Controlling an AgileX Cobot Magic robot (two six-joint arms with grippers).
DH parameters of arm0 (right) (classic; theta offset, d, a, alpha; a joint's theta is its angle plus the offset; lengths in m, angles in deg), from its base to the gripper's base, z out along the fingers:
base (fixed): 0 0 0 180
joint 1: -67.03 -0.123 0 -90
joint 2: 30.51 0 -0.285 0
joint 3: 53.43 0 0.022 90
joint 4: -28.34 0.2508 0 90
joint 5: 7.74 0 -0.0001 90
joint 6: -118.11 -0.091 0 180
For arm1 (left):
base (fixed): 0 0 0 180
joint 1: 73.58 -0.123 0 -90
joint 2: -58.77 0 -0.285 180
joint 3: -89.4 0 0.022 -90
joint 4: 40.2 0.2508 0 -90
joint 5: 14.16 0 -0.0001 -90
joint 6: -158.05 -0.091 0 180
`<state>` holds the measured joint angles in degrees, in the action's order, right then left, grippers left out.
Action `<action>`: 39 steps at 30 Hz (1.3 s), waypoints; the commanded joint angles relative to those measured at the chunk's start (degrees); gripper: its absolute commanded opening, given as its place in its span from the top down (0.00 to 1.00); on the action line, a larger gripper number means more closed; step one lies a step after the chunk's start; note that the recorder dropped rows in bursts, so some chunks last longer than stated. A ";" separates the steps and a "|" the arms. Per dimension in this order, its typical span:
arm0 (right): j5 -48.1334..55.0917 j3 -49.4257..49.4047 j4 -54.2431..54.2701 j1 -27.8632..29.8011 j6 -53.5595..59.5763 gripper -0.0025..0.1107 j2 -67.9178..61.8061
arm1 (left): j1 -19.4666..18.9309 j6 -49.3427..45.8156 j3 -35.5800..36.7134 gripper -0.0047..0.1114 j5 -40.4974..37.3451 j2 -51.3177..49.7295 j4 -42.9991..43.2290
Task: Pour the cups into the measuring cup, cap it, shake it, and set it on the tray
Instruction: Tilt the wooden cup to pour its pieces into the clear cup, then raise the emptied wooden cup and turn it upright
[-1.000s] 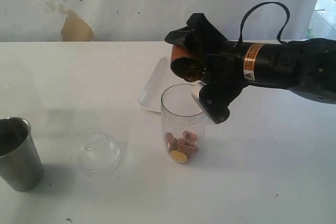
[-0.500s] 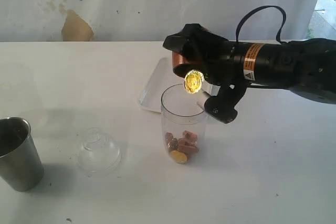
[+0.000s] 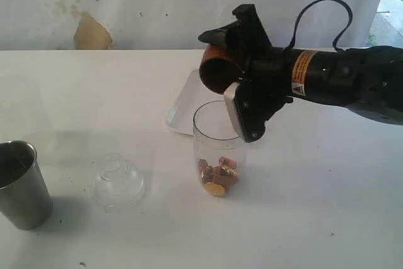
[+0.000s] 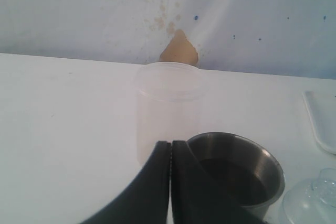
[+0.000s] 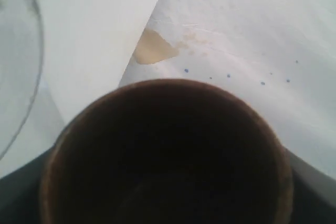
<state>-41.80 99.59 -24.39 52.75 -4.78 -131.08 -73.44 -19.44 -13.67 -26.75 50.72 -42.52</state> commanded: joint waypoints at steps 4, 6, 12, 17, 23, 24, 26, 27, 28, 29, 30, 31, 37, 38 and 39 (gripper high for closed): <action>-13.43 0.33 0.45 0.06 -23.30 0.98 0.29 | 0.00 0.13 0.28 0.95 0.56 0.27 -0.20; -16.63 0.33 1.66 0.06 -32.38 0.98 0.29 | 0.00 0.13 0.28 0.95 0.56 0.27 -0.20; -21.81 0.33 15.48 0.06 -39.17 0.98 0.29 | 0.00 0.13 0.28 0.95 0.56 0.27 -0.20; -22.26 0.33 25.24 0.06 -39.93 0.98 0.29 | 0.00 0.13 0.28 0.95 0.56 0.27 -0.20; -13.42 0.53 36.67 0.06 -47.30 0.98 -0.17 | 0.00 0.13 0.28 0.95 0.56 0.27 -0.20; -11.94 0.53 38.16 0.06 -48.16 0.98 -0.29 | 0.00 0.13 0.28 0.95 0.56 0.27 -0.20; -10.92 0.53 40.01 0.06 -48.46 0.98 -0.54 | 0.00 0.13 0.28 0.95 0.56 0.27 -0.20; -10.50 0.61 40.37 0.06 -48.46 0.98 -0.77 | 0.00 0.13 0.28 0.95 0.56 0.27 -0.20; -9.97 0.76 40.35 0.06 -48.46 0.98 -0.79 | 0.00 0.13 0.28 0.95 0.56 0.27 -0.20; -8.94 1.10 40.35 0.06 -49.31 0.98 -0.92 | 0.00 0.13 0.28 0.95 0.56 0.27 -0.20; -7.35 1.96 40.35 0.06 -51.35 0.98 -1.12 | 0.00 0.13 0.28 0.95 0.56 0.27 -0.20; -5.10 3.07 40.49 0.06 -53.94 0.98 -1.30 | 0.00 0.13 0.28 0.95 0.56 0.27 -0.20; 9.00 10.00 40.57 0.06 -60.40 0.98 -4.03 | 0.00 0.13 0.28 0.95 0.56 0.27 -0.20; 10.48 10.81 40.57 0.06 -60.40 0.98 -4.56 | 0.00 0.13 0.28 0.95 0.56 0.27 -0.20; 11.62 11.38 40.57 0.06 -60.40 0.98 -5.04 | 0.00 0.13 0.28 0.95 0.56 0.27 -0.20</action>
<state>-34.17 109.11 15.80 52.75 -64.11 -134.97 -73.44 -19.44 -13.67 -26.75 50.72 -42.52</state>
